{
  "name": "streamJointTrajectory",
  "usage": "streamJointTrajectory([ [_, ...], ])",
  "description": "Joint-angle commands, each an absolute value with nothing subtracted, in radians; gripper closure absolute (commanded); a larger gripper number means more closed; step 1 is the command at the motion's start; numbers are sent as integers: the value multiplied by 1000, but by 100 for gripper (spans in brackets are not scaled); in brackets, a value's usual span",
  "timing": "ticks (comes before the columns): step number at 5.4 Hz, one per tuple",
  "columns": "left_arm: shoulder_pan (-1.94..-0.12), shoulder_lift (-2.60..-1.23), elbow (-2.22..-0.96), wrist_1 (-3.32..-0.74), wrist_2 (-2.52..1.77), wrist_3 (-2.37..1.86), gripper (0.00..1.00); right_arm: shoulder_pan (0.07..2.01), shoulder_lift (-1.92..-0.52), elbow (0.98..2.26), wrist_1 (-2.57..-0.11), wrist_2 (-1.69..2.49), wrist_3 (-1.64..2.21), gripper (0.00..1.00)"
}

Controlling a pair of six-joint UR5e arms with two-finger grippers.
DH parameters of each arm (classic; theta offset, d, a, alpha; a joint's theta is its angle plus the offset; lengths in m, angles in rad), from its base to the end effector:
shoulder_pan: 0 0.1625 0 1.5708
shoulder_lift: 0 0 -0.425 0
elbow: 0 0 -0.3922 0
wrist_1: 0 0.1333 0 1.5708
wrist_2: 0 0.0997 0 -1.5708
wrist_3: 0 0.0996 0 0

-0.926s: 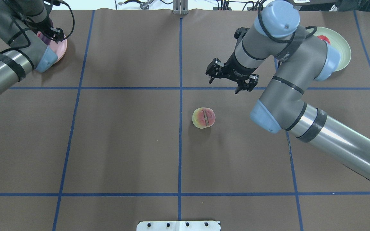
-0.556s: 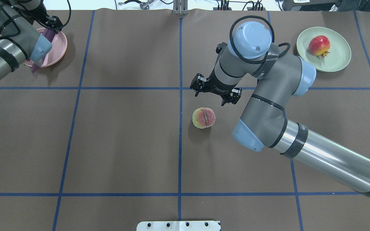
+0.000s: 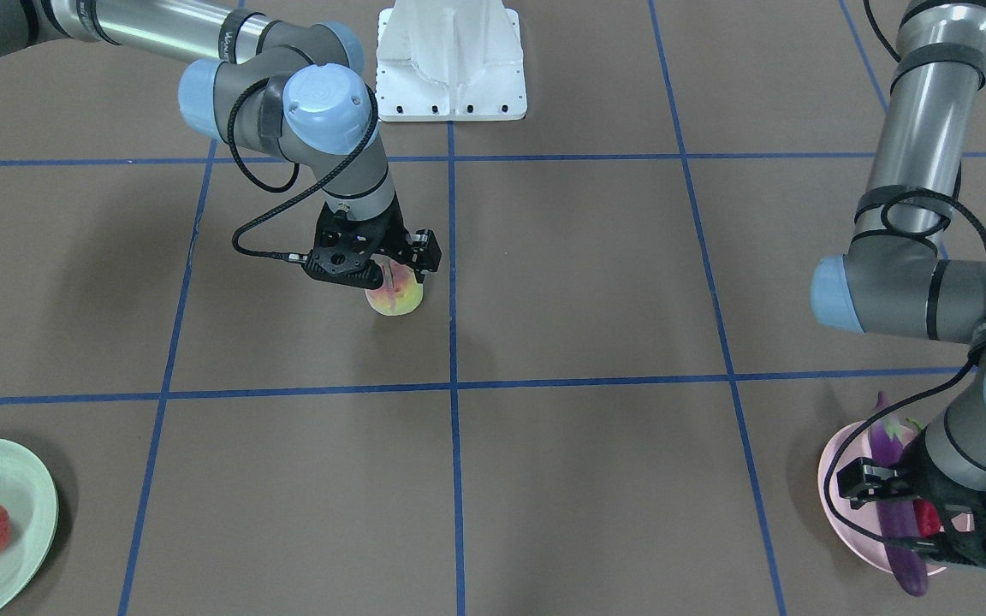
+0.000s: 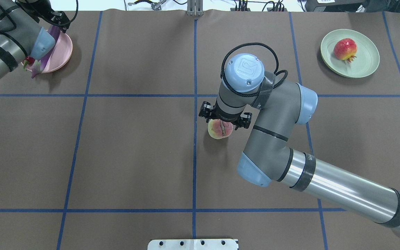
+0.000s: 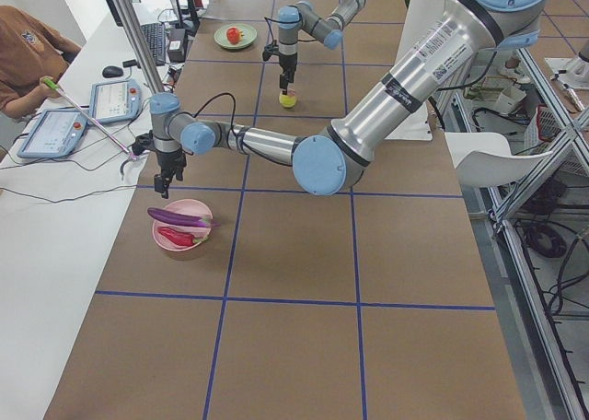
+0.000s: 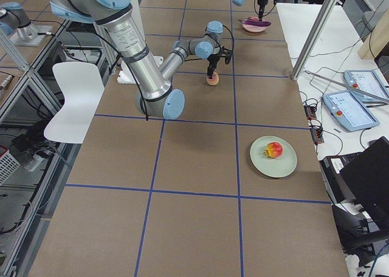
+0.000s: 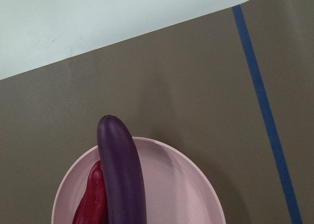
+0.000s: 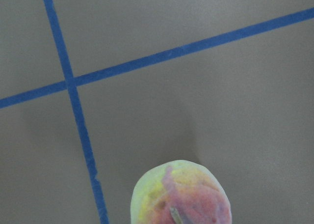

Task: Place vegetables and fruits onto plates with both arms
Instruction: 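Lower the right gripper onto the peach and grasp it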

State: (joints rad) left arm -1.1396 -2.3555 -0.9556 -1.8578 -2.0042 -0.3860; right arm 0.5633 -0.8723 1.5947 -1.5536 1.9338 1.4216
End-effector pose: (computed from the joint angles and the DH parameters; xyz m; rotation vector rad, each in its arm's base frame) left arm 0.2580 -0.7797 0.4343 0.2432 0.5695 0.1427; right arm -0.5429 -0.4587 0.2302 -0.0696 -0.8079 0.2570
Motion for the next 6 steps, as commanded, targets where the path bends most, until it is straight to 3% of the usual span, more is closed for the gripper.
streamJointTrajectory([
  [1, -1140, -2355, -957, -1858, -2005, -391, 0, 551, -868, 1578, -1559, 1910, 1416, 0],
  [6, -1140, -2352, -971, -1856, -2005, -397, 0, 540, -838, 1517, -1557, 1890, 1390, 0],
])
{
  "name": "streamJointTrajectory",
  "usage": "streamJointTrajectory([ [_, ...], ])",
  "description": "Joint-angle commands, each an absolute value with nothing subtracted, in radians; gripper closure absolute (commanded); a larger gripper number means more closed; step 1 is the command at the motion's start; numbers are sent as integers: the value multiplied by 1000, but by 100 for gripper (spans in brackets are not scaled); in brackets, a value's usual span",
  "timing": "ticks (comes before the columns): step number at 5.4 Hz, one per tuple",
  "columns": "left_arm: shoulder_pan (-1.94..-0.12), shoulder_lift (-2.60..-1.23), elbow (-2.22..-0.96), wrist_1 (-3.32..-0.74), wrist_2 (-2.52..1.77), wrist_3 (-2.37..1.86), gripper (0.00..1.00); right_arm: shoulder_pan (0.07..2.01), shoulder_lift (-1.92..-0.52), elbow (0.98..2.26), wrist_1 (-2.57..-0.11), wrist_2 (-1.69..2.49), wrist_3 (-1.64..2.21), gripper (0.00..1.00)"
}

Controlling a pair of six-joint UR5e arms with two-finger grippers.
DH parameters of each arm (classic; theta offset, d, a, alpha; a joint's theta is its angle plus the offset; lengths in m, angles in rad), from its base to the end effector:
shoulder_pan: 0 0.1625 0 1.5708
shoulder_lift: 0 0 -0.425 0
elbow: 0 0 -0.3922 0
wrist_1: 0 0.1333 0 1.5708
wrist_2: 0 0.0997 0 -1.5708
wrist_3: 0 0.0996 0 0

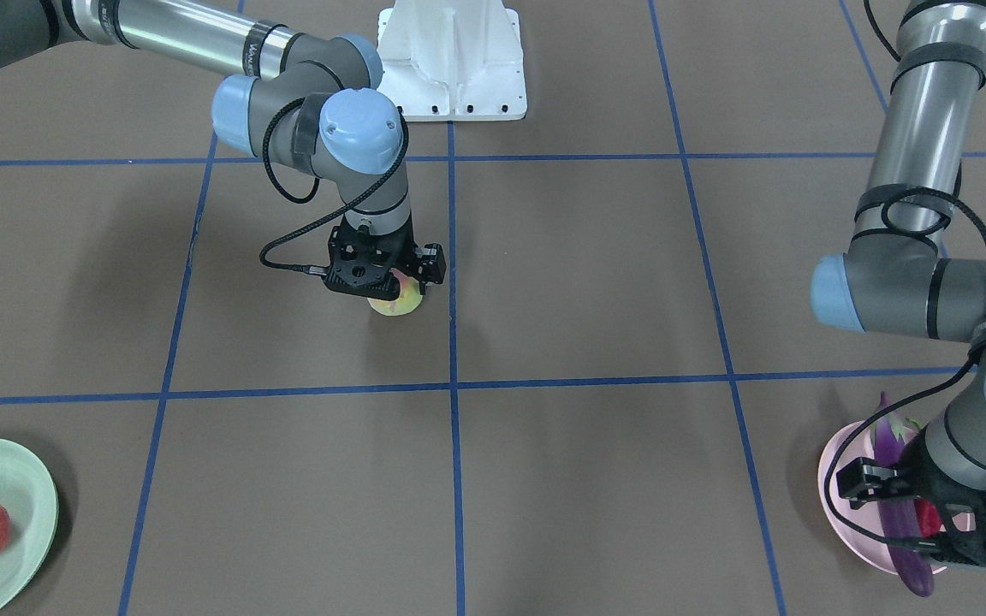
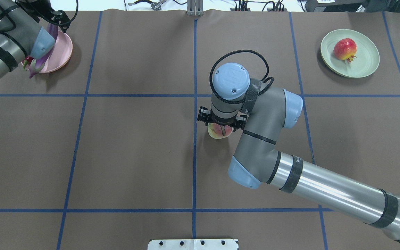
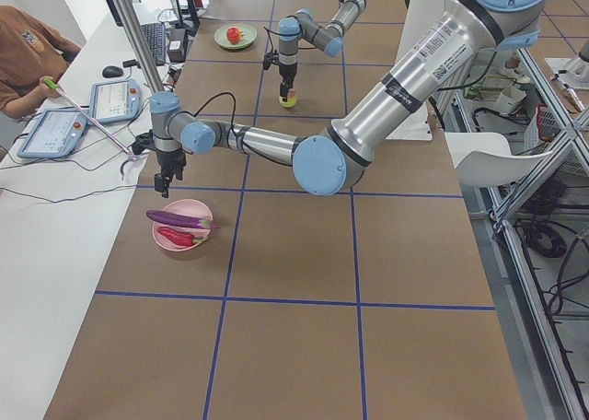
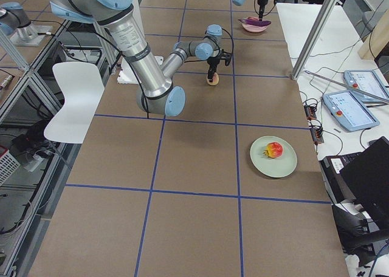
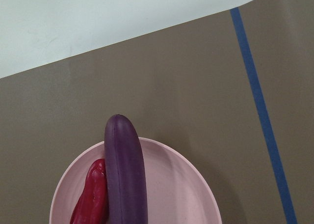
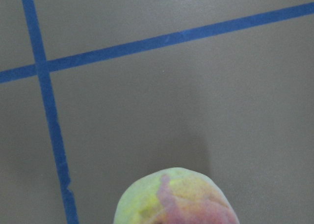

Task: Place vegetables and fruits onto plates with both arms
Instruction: 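Lower the right gripper onto the peach and grasp it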

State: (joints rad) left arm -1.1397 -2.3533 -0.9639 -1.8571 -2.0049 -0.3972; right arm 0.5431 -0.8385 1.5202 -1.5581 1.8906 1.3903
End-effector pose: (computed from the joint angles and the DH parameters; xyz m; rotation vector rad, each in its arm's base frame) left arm 0.2577 -0.7789 0.4318 0.2447 0.5734 0.1330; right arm -0.5687 -0.4624 0.2403 -0.0434 -0.7538 0.2342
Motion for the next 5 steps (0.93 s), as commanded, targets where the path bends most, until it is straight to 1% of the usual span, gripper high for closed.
streamJointTrajectory([
  [1, -1141, -2352, -973, -1856, -2005, -399, 0, 537, -839, 1514, -1557, 1888, 1387, 0],
  [3, -1141, -2350, -973, -1856, -2005, -399, 0, 534, -841, 1511, -1557, 1890, 1387, 0],
  [4, -1141, -2350, -974, -1856, -2005, -399, 0, 535, -839, 1514, -1559, 1891, 1388, 44],
  [5, -1141, -2349, -995, -1847, -2005, -402, 0, 540, -839, 1528, -1557, 1885, 1387, 99],
])
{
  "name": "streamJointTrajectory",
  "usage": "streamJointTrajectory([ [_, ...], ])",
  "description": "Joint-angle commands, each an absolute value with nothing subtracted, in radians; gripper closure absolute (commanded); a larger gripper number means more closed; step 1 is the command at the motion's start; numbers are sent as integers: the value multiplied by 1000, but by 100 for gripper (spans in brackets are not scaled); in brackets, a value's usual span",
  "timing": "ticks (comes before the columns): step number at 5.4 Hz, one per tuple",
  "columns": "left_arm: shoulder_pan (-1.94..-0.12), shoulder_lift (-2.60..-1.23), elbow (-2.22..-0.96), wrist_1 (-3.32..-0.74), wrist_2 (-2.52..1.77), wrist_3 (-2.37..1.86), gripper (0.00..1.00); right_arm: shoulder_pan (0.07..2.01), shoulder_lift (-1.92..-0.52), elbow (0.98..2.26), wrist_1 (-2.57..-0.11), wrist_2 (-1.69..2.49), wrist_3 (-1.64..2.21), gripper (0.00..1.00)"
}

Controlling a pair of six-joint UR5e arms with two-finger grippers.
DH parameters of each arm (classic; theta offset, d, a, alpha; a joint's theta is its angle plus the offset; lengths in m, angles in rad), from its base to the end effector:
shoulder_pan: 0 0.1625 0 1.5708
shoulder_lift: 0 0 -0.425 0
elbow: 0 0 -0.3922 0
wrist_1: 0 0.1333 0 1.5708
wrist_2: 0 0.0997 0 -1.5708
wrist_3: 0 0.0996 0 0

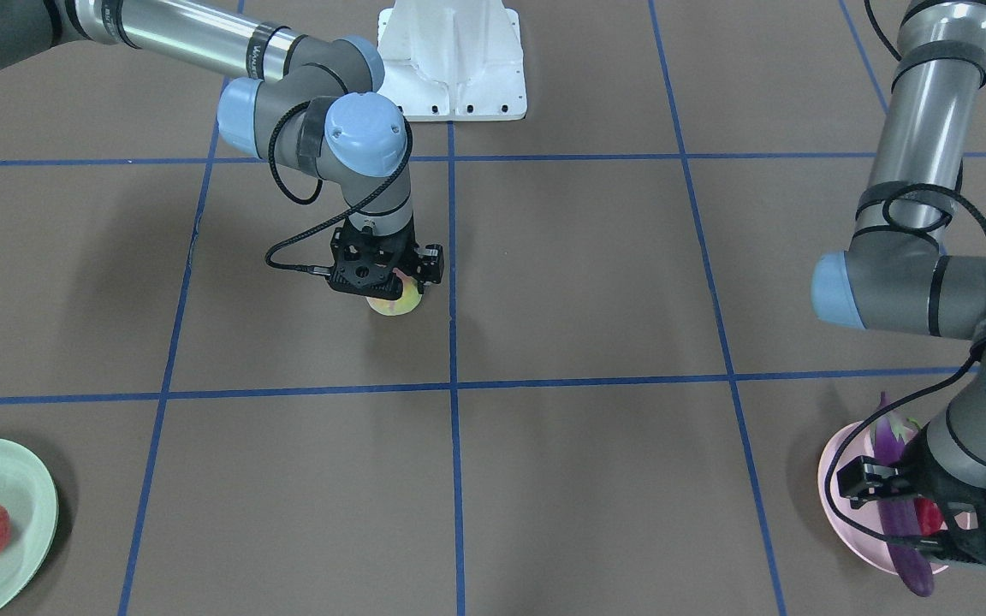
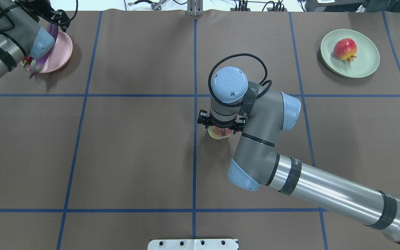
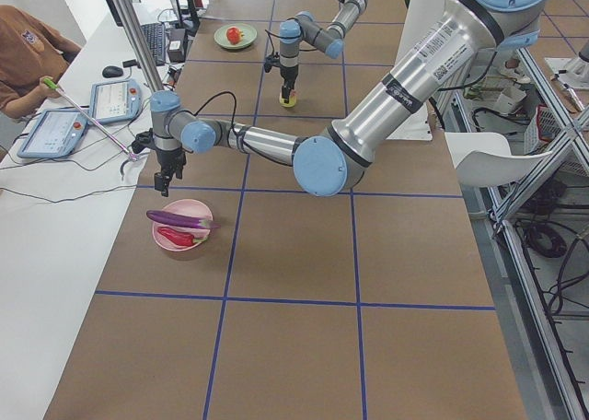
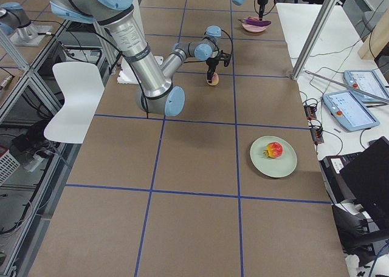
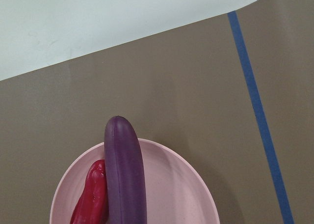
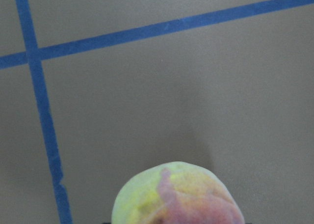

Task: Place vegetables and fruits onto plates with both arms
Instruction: 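Carry peach toward green plate with right gripper while left arm withdraws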

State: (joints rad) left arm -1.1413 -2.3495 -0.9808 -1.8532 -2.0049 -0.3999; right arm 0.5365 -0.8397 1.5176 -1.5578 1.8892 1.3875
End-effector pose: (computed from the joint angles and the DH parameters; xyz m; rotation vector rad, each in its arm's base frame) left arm 0.2557 -0.7778 0.4267 0.2528 0.5769 0.1309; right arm -0.5721 -0.4590 0.2423 -0.0449 -0.7500 0.2265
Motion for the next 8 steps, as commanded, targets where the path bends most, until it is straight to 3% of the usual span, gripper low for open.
streamJointTrajectory([
  [1, -1134, -2364, -1084, -1715, -2005, -449, 0, 578, -841, 1575, -1566, 1891, 1388, 100],
  [3, -1072, -2361, -1233, -1672, -2105, -593, 0, 694, -848, 1664, -1664, 1916, 1347, 100],
  [4, -1071, -2209, -1416, -1683, -2146, -589, 0, 780, -860, 1678, -1708, 1948, 1215, 100],
  [6, -1074, -2037, -1614, -1687, -2126, -597, 0, 941, -937, 1672, -1712, 2018, 931, 100],
  [8, -1084, -1922, -1647, -1755, -2088, -589, 0, 1101, -989, 1566, -1700, 2058, 618, 100],
])
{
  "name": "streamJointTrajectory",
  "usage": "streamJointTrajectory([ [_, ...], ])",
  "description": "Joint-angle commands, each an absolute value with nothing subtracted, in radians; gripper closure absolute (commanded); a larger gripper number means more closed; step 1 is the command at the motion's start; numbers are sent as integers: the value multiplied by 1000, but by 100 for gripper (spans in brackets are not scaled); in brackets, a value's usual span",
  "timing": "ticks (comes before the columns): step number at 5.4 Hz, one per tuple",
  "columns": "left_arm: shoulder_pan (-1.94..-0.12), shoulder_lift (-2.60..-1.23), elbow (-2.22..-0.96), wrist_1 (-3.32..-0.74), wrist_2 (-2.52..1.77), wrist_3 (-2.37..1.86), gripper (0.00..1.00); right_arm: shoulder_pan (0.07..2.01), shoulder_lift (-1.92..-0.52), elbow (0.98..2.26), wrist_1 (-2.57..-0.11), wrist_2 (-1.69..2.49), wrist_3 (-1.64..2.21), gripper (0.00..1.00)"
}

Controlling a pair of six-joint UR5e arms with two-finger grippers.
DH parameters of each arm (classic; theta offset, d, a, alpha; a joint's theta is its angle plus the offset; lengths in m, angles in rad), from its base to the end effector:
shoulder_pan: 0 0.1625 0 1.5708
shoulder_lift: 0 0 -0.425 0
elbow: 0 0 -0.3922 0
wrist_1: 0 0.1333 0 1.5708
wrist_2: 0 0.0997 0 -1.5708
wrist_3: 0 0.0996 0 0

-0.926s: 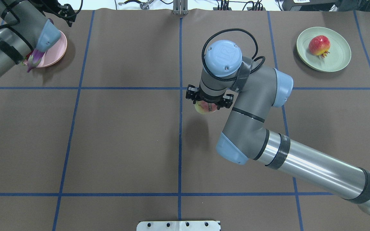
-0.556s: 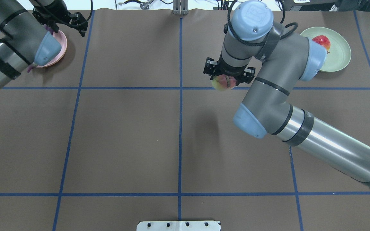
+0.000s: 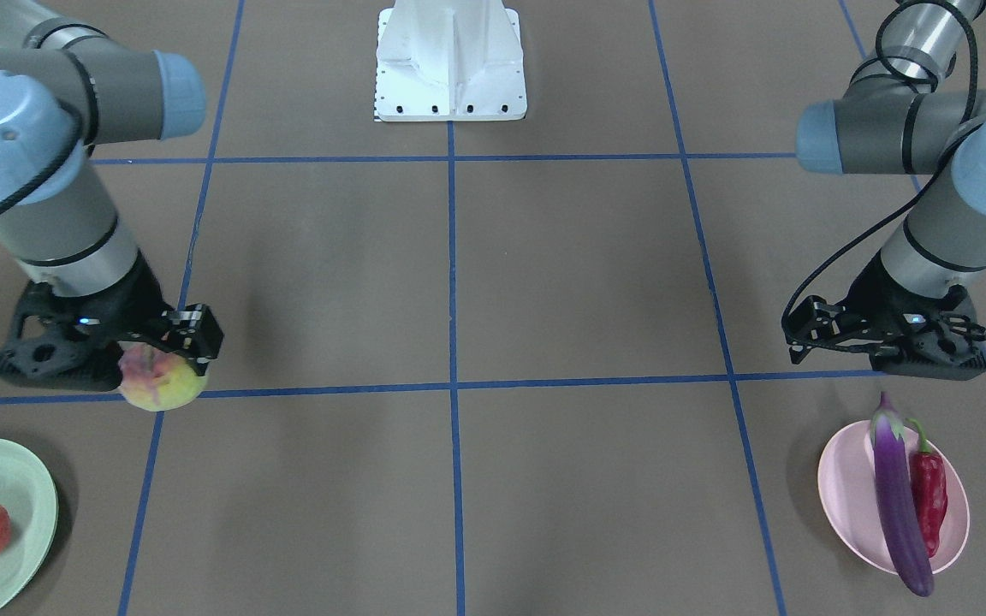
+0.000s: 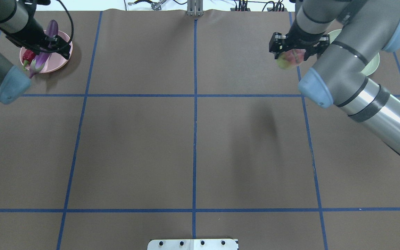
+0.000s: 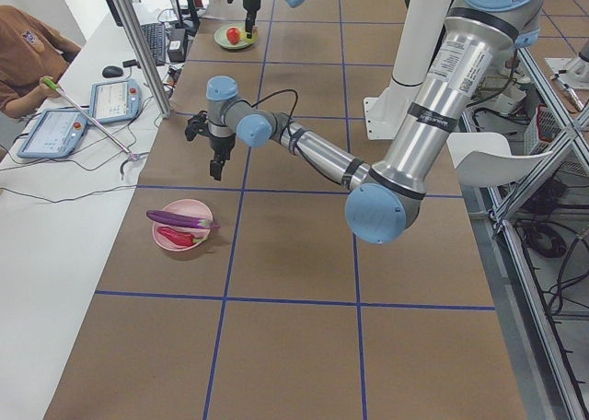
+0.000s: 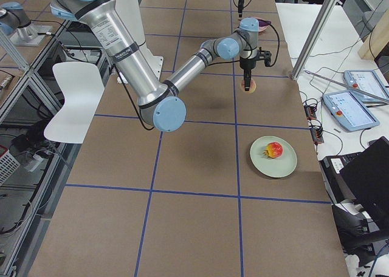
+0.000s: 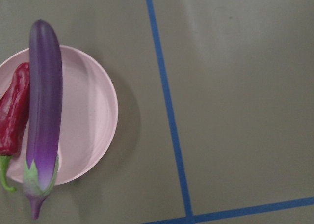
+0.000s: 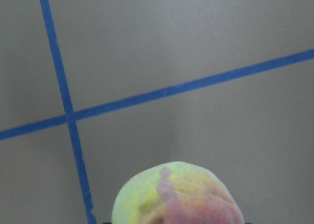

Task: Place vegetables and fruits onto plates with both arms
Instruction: 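Carry peach toward green plate with right gripper while left arm withdraws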

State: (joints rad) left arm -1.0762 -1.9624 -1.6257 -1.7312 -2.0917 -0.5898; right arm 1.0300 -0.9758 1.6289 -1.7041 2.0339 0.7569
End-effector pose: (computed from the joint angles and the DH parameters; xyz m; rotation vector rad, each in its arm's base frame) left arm 0.2335 -0.6093 0.4001 0.2473 0.7376 0.0677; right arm -0.2742 -0.6291 0.3040 0.1332 -0.6688 0.0873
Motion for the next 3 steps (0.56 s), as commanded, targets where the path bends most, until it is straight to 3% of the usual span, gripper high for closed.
streamJointTrajectory([
  [1, -1122, -1890, -1670, -1746, -2095, -518, 0, 1182, -988, 1433, -1593, 2086, 488, 100],
  [2, -1203, -1864, -1674, -1711, -2170, -376, 0, 1253, -992, 1241, -1416, 2167, 388, 100],
  [3, -1253, -1803, -1692, -1704, -2174, -257, 0, 1300, -994, 1135, -1363, 2168, 264, 100],
])
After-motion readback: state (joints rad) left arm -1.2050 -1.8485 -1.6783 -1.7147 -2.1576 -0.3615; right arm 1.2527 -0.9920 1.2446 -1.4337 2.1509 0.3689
